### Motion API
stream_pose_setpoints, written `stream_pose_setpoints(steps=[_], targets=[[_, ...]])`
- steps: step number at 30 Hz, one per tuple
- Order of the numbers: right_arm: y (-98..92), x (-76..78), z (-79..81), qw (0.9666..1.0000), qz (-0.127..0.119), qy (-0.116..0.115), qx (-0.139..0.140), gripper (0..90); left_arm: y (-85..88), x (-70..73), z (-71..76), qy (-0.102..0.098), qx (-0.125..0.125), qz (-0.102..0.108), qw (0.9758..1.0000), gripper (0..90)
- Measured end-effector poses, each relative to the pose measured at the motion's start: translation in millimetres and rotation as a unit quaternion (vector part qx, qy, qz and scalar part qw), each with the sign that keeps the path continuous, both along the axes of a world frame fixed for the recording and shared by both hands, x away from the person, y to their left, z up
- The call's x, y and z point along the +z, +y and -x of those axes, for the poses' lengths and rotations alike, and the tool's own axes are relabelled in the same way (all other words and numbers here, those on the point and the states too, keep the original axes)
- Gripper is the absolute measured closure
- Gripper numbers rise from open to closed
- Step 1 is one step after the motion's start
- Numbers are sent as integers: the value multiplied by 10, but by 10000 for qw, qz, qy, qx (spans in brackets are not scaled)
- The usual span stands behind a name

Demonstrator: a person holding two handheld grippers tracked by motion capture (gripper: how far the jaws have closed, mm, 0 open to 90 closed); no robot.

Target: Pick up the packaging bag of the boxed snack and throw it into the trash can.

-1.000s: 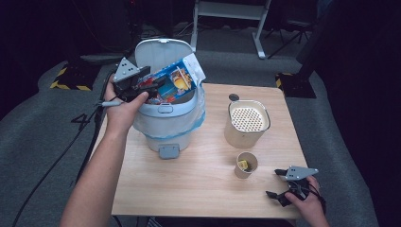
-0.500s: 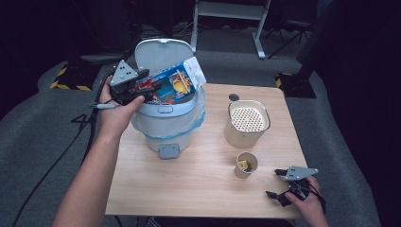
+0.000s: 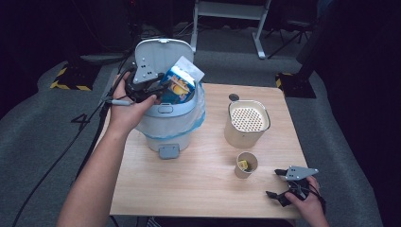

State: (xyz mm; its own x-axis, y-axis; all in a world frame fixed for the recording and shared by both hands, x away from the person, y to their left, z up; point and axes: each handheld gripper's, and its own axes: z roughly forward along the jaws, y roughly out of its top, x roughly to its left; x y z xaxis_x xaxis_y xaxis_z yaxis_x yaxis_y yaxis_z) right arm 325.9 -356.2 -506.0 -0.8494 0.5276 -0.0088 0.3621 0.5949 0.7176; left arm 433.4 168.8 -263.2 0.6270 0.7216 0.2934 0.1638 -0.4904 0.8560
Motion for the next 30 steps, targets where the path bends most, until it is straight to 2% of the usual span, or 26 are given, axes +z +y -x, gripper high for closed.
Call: stream_pose_setpoints(steps=[2,3,4,7,8,9,11,13,16,20,22,24,25,27,30], targets=[[0,0,0,10000,-1,2,0,34,28,-2,13,23,22,20,10000,815],[0,0,0,10000,-2,5,-2,34,55,-2,20,64,-36,144,9999,860],[0,0,0,10000,-2,4,-1,34,86,-5,29,99,-65,310,9994,882],[0,0,0,10000,-2,4,0,34,144,-13,65,53,-42,459,9989,889],[0,0,0,10000,-1,3,0,34,144,-13,65,53,-42,459,9989,872],[0,0,0,10000,-2,6,-1,34,182,-26,102,32,-31,599,9982,824],[0,0,-1,10000,0,9,-1,34,223,-39,152,-37,-3,749,9972,664],[-1,1,-2,10000,1,12,-1,34,271,-51,207,-2,-63,890,9960,562],[-1,2,-1,10000,7,15,-5,35,354,-66,314,36,-77,946,9955,435],[4,5,17,9999,-23,27,-152,50,464,-80,451,82,-217,939,9953,362],[8,8,16,9998,-52,16,-213,85,506,-87,520,120,-261,962,9950,333],[1,29,7,9997,-88,-8,-237,229,555,-104,610,144,-324,905,9953,319],[0,53,-4,9996,-142,-23,-250,247,572,-113,638,151,-353,878,9954,313],[10,81,-14,9994,-183,-47,-299,178,621,-141,719,187,-374,832,9957,306],[57,122,-24,9993,-311,-46,-194,217,692,-173,799,208,-353,790,9960,298]])
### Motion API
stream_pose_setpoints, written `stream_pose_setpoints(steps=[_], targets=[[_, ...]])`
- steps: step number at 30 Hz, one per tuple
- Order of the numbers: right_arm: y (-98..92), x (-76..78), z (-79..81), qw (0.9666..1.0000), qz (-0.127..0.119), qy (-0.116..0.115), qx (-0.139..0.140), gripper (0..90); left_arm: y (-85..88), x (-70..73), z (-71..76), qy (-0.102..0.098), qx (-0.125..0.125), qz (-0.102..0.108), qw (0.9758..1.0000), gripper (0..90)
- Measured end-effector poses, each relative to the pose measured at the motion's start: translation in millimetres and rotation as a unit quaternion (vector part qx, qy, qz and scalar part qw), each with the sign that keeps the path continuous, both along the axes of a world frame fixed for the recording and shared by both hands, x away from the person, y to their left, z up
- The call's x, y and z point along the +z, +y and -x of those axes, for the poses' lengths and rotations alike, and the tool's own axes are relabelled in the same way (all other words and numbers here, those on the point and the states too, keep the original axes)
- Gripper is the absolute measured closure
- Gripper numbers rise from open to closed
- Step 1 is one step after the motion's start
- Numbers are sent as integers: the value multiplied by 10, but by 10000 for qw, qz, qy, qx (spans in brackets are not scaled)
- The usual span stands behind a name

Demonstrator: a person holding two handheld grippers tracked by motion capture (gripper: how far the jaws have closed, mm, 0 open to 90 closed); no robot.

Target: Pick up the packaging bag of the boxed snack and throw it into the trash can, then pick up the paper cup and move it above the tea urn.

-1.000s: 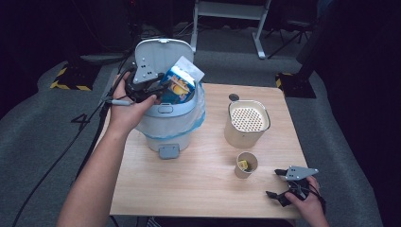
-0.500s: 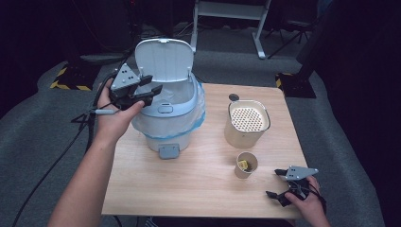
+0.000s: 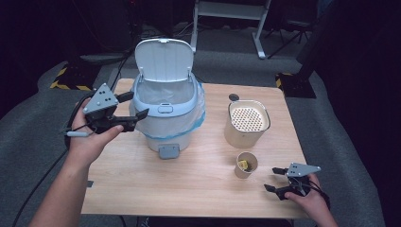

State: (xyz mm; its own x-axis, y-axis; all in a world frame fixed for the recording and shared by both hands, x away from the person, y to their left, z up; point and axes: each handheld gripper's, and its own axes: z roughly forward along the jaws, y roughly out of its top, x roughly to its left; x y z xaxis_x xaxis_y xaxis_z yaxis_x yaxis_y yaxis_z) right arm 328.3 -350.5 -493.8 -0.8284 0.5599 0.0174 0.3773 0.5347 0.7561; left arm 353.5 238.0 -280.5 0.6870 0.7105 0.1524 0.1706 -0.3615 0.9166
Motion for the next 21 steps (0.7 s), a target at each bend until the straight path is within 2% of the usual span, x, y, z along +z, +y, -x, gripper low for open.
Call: stream_pose_setpoints(steps=[4,8,12,16,20,21], targets=[[68,23,-6,10000,-48,-22,84,217,127,-49,102,44,124,-12,9999,292],[110,40,-23,9999,-105,-44,99,213,253,-107,201,26,323,-299,9990,280],[146,53,-53,9998,-156,-58,98,212,350,-210,300,115,375,-263,9989,271],[198,65,-57,9996,-146,-71,234,208,394,-439,419,259,408,-90,9988,265],[234,87,-78,9991,-284,-77,290,203,384,-672,498,409,419,-56,9983,265],[248,96,-84,9990,-300,-85,304,203,376,-725,514,449,419,-112,9980,264]])
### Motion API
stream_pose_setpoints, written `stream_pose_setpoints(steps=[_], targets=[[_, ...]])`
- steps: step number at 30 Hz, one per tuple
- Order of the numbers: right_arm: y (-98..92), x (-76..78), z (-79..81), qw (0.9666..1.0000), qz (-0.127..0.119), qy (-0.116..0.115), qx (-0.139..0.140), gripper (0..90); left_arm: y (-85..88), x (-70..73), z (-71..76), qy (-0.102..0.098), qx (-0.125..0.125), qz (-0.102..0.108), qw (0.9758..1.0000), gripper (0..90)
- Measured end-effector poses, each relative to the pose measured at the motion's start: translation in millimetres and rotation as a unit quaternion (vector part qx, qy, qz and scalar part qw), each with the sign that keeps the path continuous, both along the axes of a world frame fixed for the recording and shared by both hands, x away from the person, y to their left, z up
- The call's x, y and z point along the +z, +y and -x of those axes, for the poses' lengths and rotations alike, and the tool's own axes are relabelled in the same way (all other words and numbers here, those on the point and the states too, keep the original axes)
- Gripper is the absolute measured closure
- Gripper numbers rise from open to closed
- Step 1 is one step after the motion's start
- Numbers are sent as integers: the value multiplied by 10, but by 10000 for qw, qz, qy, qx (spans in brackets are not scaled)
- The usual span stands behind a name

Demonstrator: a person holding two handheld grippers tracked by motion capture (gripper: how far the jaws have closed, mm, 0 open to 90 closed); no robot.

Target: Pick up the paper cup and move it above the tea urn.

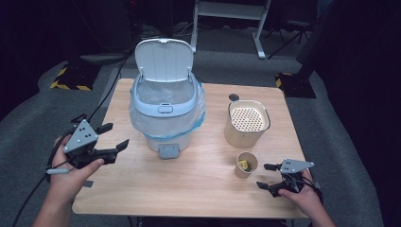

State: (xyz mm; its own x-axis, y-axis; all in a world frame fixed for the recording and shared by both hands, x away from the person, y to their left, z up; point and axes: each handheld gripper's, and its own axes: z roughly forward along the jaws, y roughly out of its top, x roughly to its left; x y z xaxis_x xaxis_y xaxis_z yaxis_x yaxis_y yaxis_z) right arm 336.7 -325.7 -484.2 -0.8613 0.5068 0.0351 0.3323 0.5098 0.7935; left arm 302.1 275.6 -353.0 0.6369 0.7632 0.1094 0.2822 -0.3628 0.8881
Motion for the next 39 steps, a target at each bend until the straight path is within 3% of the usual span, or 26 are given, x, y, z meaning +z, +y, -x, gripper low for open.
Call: stream_pose_setpoints(steps=[2,8,9,11,22,27,28,34,35,36,39], targets=[[43,14,-12,10000,-47,-16,75,202,-20,-102,30,54,28,-95,9999,264],[176,15,-57,9998,-104,-47,144,203,-39,-381,57,358,88,-85,9993,268],[193,13,-61,9998,-124,-57,144,204,-28,-412,52,392,151,-186,9989,263],[240,9,-73,9997,-148,-103,154,205,0,-477,57,423,239,-144,9987,269],[377,-29,-131,9995,-248,-149,124,206,-44,-951,-31,990,86,-65,9950,268],[429,-60,-156,9992,-340,-213,40,214,-104,-1166,-108,1324,-50,-125,9911,285],[436,-69,-166,9991,-366,-235,12,216,-104,-1166,-108,1324,-50,-125,9911,284],[481,-107,-208,9988,-442,-205,-74,231,-168,-1330,-162,1650,-216,-184,9859,273],[481,-107,-208,9988,-442,-205,-74,231,-168,-1330,-162,1650,-216,-184,9859,272],[511,-125,-215,9990,-412,-149,-13,235,-177,-1370,-173,1764,-182,-232,9839,270],[541,-141,-223,9991,-388,-164,-39,238,-179,-1413,-187,1871,-143,-349,9816,262]])
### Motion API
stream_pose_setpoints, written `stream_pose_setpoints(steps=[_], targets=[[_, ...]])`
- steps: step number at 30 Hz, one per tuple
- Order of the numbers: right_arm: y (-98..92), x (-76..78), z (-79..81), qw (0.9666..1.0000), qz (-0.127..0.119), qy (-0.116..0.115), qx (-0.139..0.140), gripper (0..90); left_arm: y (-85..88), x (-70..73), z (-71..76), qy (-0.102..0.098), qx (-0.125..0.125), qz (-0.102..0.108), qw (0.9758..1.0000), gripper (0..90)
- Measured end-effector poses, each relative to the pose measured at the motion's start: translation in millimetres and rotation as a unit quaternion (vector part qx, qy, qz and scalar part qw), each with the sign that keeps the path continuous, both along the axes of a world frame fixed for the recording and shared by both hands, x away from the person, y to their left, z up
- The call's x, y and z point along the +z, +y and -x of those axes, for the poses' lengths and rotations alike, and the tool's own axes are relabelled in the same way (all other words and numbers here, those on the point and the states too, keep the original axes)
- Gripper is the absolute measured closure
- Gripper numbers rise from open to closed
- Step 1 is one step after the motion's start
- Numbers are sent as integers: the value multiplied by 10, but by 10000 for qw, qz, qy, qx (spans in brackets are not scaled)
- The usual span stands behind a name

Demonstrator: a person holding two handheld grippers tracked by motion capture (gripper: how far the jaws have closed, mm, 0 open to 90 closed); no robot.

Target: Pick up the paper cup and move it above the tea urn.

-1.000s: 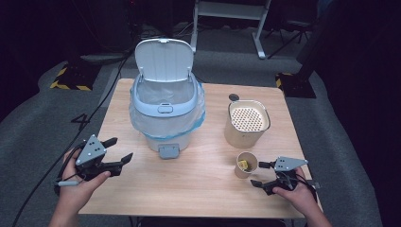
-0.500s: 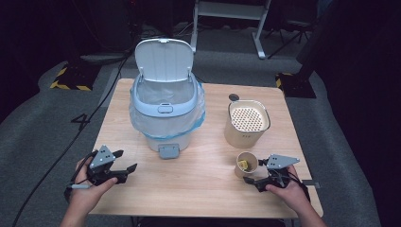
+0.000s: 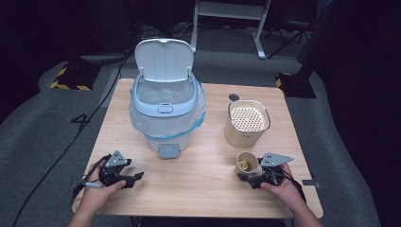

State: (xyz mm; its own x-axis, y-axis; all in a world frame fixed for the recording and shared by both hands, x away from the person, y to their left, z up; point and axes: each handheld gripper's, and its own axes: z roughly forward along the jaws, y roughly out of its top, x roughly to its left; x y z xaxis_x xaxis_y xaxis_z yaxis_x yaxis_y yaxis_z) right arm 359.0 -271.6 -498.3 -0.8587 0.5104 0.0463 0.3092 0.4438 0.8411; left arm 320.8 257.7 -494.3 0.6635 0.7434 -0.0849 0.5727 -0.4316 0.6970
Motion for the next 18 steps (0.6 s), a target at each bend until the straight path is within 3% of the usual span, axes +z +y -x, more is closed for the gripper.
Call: stream_pose_setpoints(steps=[3,9,18], targets=[[21,-10,-6,10000,-3,-60,-63,269,-8,-50,-13,108,25,-75,9999,249],[15,-1,-11,9999,18,-86,-57,286,-37,-102,-14,-190,34,-244,9995,216],[-86,143,-30,9997,-124,-114,185,301,-69,-103,-31,-191,65,-257,9995,198]])
